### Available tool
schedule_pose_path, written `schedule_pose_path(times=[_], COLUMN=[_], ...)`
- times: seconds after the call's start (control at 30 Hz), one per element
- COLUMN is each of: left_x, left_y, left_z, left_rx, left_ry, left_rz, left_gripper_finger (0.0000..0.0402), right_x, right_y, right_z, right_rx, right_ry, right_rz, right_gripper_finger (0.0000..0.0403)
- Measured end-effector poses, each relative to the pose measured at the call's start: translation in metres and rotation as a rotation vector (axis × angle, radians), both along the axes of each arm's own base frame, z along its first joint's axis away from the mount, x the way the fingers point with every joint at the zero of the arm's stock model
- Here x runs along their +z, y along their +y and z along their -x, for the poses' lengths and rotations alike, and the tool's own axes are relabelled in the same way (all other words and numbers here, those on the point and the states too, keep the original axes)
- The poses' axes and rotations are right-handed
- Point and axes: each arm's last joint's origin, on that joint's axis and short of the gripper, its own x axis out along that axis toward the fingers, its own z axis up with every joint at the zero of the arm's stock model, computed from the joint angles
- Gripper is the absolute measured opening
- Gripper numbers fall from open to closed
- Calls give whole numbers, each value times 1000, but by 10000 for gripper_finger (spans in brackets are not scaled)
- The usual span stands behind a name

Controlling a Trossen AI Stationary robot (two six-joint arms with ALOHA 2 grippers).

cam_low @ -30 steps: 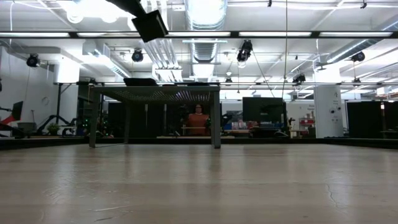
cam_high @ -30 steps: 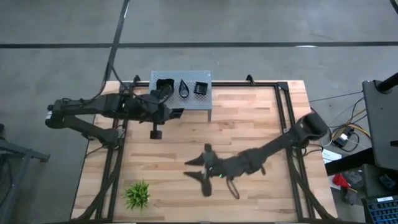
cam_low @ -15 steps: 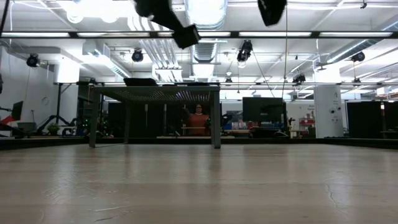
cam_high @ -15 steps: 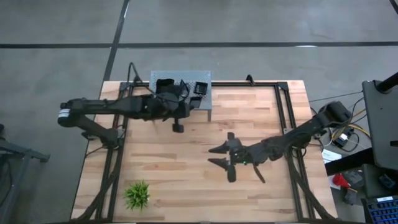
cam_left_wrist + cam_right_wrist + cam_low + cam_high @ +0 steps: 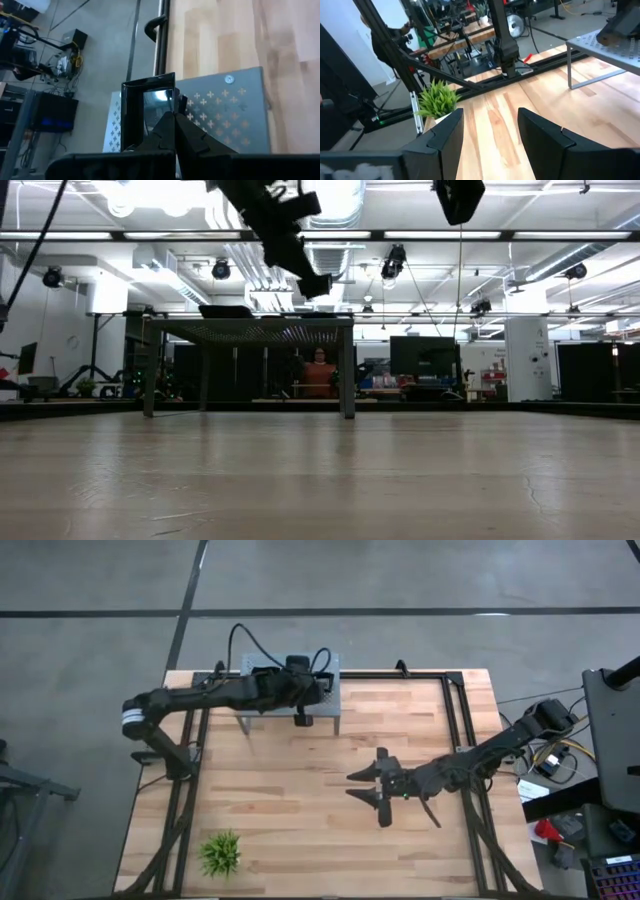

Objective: Pick & Place Mini shaped plates
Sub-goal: Stack the square plate on top of the other square plates on the shelf

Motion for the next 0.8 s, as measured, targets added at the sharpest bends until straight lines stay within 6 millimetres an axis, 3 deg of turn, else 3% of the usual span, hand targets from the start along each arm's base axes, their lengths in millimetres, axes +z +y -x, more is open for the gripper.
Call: schedule_pose_path(times=[0.43,0.8], left_x=[-22,-22], left_y=[11,18], left_z=[-16,-17], left_rx=[14,35], left_ry=[109,104], left_rz=[-74,-116], left_gripper_finger=[0,0], right_x=[-7,-7], right_y=[1,1], right_z=[-2,-2], right_rx=[-2,-4], right_ry=[34,34], right_rz=[3,-10], right_gripper_finger=[185,185])
